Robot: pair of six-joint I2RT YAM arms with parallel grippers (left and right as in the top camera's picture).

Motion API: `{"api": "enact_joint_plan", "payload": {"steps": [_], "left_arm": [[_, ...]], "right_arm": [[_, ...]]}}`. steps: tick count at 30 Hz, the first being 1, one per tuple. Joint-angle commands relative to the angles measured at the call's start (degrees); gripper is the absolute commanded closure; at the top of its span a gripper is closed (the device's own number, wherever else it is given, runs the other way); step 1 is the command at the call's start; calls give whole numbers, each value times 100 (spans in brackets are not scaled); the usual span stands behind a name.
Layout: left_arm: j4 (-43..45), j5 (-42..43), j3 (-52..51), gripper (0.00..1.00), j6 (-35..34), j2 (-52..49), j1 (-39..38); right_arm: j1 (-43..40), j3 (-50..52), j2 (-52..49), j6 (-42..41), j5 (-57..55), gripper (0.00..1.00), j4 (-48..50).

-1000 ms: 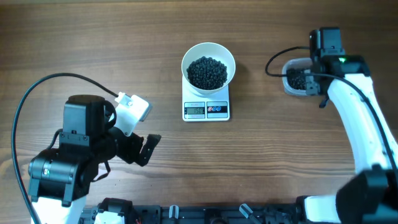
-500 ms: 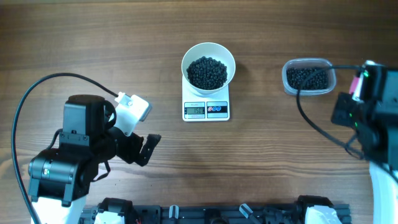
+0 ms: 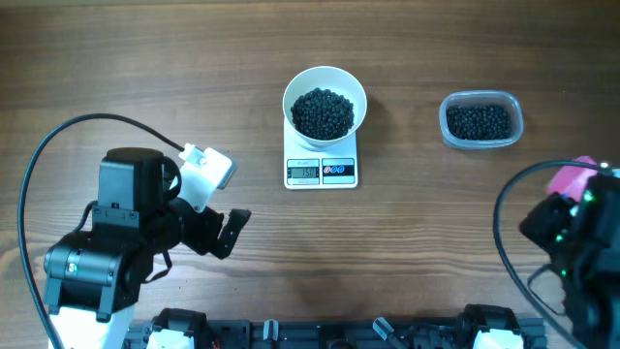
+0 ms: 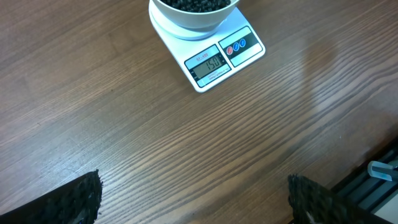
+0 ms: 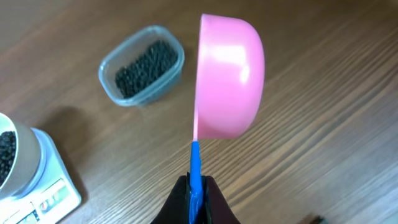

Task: Scoop item into bowl and weigh 150g on scale
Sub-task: 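Carry the pink scoop down toward the front right of the table with the right gripper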

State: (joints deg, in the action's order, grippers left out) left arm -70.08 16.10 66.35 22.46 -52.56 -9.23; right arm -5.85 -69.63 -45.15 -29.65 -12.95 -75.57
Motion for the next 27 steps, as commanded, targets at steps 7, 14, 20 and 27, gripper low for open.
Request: {"api": "enact_joint_plan", "payload": {"steps": [7, 14, 20, 27], "left_arm": [[15, -13, 85, 0, 116, 9, 39], [15, -13, 85, 0, 116, 9, 42], [15, -13, 85, 0, 116, 9, 42], [15, -13, 85, 0, 116, 9, 39]], "right_arm": [[-24, 1628, 4, -699, 1353, 96, 1539], [-24, 1635, 7, -807, 1351, 96, 1851], [-24, 1639, 7, -798, 1421, 96, 1829], [-24, 1639, 24, -870, 1585, 96, 1502]]}}
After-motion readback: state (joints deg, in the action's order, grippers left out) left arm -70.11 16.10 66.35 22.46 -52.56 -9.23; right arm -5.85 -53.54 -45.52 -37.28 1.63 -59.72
